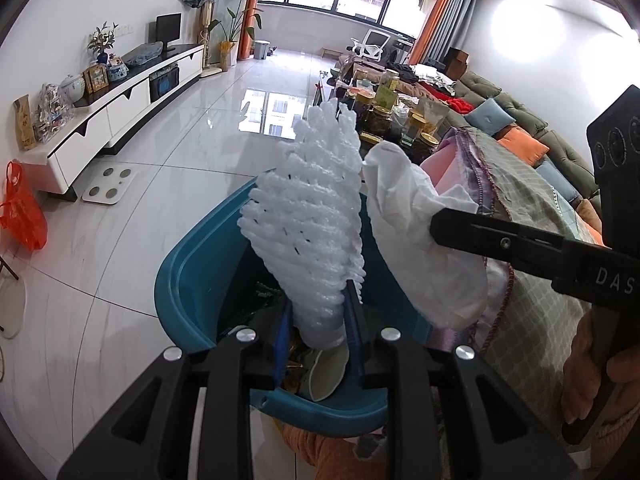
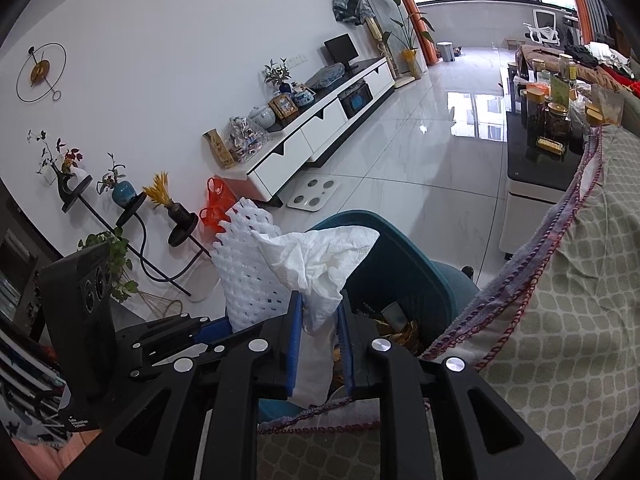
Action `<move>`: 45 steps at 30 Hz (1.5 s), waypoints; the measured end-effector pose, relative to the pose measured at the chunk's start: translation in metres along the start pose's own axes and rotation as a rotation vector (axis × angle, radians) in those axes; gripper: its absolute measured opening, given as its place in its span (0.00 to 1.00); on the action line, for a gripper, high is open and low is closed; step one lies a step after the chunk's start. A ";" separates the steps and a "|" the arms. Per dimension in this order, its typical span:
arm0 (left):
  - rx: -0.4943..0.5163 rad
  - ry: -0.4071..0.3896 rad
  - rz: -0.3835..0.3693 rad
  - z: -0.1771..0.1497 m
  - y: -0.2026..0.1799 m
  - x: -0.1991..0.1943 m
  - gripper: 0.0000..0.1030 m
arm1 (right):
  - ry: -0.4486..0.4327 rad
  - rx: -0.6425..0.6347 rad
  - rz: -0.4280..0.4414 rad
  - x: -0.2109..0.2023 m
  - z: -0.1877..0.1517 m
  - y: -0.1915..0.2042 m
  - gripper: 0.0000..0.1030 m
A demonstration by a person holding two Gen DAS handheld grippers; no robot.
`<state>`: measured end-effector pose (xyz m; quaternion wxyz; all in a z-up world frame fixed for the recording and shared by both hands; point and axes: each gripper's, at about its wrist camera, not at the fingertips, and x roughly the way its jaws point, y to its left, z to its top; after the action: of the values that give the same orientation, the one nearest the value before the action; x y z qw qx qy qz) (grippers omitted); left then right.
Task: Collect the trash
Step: 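Bring the foam net and plastic bag over the teal bin opening, then open both tools to drop the foam net and bag into the bin, then move both open tools back over the bed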
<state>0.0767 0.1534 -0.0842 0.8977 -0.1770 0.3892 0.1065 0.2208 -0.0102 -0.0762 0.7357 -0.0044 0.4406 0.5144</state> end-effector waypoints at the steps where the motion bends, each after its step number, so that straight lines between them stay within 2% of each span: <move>1: -0.002 0.002 -0.001 0.000 0.000 0.001 0.24 | 0.001 0.003 0.000 0.000 0.000 0.000 0.18; 6: -0.021 0.017 -0.008 -0.001 0.001 0.006 0.28 | 0.012 0.023 0.006 0.004 0.003 -0.004 0.26; 11: -0.030 0.029 -0.016 -0.002 0.005 0.011 0.30 | 0.020 0.039 0.014 0.006 0.002 -0.007 0.26; 15: -0.032 0.034 -0.021 -0.002 0.007 0.014 0.37 | 0.015 0.045 0.017 0.006 0.001 -0.008 0.26; 17: -0.035 0.038 -0.024 -0.002 0.008 0.014 0.37 | 0.013 0.050 0.018 0.005 0.000 -0.009 0.26; 18: -0.034 0.037 -0.025 -0.002 0.009 0.014 0.39 | 0.011 0.052 0.018 0.003 -0.001 -0.011 0.26; 21: -0.039 0.025 -0.019 -0.001 0.010 0.012 0.51 | 0.004 0.064 0.018 -0.001 -0.003 -0.015 0.26; 25: -0.035 0.013 -0.015 -0.001 0.010 0.007 0.57 | -0.014 0.077 0.017 -0.010 -0.006 -0.019 0.33; 30: -0.032 -0.009 -0.023 -0.004 0.007 -0.003 0.65 | -0.036 0.071 0.011 -0.022 -0.010 -0.018 0.36; 36: 0.001 -0.066 -0.027 -0.010 -0.006 -0.024 0.82 | -0.081 0.033 -0.015 -0.045 -0.021 -0.012 0.52; 39: 0.023 -0.107 -0.047 -0.013 -0.016 -0.038 0.93 | -0.106 0.016 -0.031 -0.058 -0.028 -0.011 0.54; 44: 0.047 -0.172 -0.082 -0.017 -0.031 -0.056 0.96 | -0.178 0.001 -0.079 -0.092 -0.045 -0.012 0.65; 45: 0.053 -0.180 -0.091 -0.019 -0.034 -0.058 0.96 | -0.199 -0.004 -0.096 -0.101 -0.050 -0.012 0.70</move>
<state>0.0361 0.1119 -0.0454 0.9373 -0.1606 0.3012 0.0709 0.1901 -0.1150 -0.0463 0.7996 0.0240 0.3635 0.4774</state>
